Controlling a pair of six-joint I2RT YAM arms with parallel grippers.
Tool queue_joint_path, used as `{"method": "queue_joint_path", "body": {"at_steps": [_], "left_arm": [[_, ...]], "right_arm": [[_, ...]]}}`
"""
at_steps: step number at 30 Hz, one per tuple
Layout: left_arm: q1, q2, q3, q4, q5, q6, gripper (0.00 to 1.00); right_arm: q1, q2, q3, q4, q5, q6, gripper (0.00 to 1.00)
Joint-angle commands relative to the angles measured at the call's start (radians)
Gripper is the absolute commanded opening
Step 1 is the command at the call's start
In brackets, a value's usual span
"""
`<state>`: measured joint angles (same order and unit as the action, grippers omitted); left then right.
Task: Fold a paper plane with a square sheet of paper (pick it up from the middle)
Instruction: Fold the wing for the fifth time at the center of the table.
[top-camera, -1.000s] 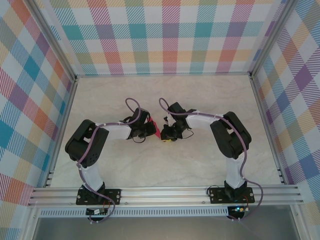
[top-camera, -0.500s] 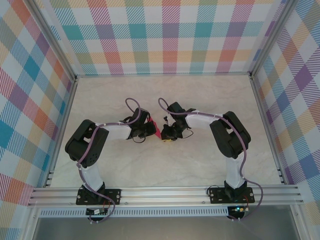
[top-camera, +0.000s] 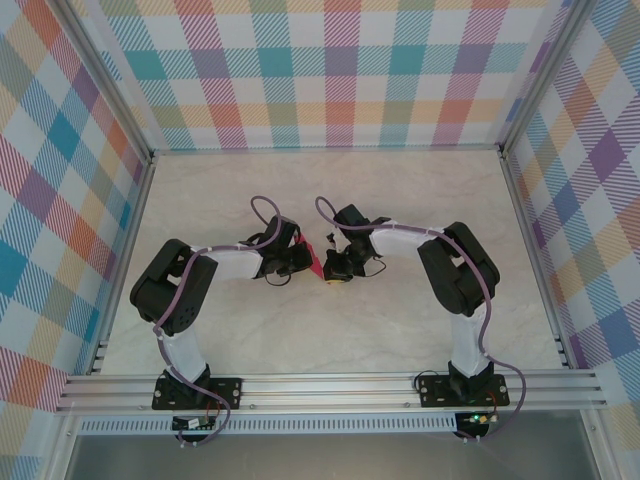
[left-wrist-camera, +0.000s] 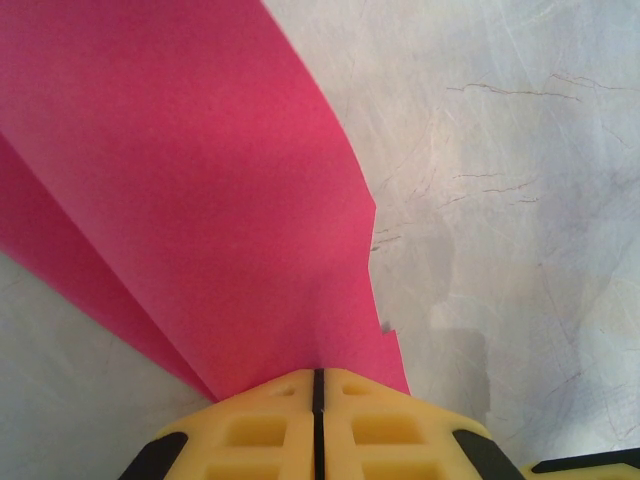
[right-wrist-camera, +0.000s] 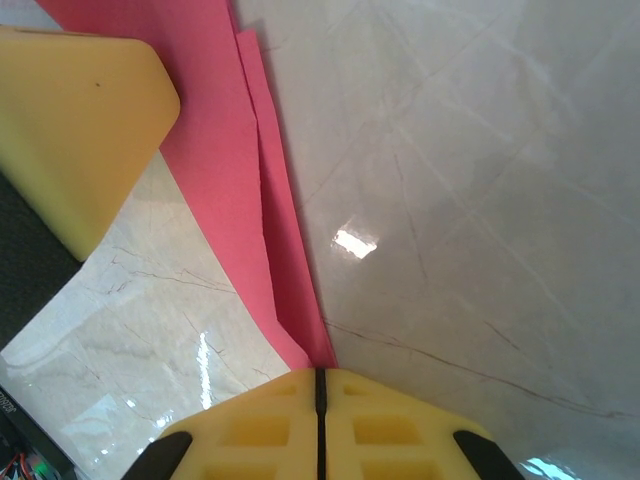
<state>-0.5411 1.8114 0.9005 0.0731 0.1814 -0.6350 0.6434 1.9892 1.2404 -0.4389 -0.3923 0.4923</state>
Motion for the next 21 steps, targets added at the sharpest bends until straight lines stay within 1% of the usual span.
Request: {"method": "queue_joint_path", "body": {"at_steps": [1,11,21], "left_arm": [[-0.01,0.06,-0.023,-0.128,-0.035,0.002,0.09],[-0.009,0.064,-0.022,-0.137,-0.046,0.007,0.08],[-0.01,0.064,-0.021,-0.14,-0.046,0.008,0.08]], "right_arm": [[0.002,0.028,-0.006,-0.036,0.036,0.004,0.07],[-0.018,-0.022,-0.085,-0.029,0.008,0.017,0.08],[-0.017,-0.083,-0.128,-0.047,0.032,0.035,0.02]]}}
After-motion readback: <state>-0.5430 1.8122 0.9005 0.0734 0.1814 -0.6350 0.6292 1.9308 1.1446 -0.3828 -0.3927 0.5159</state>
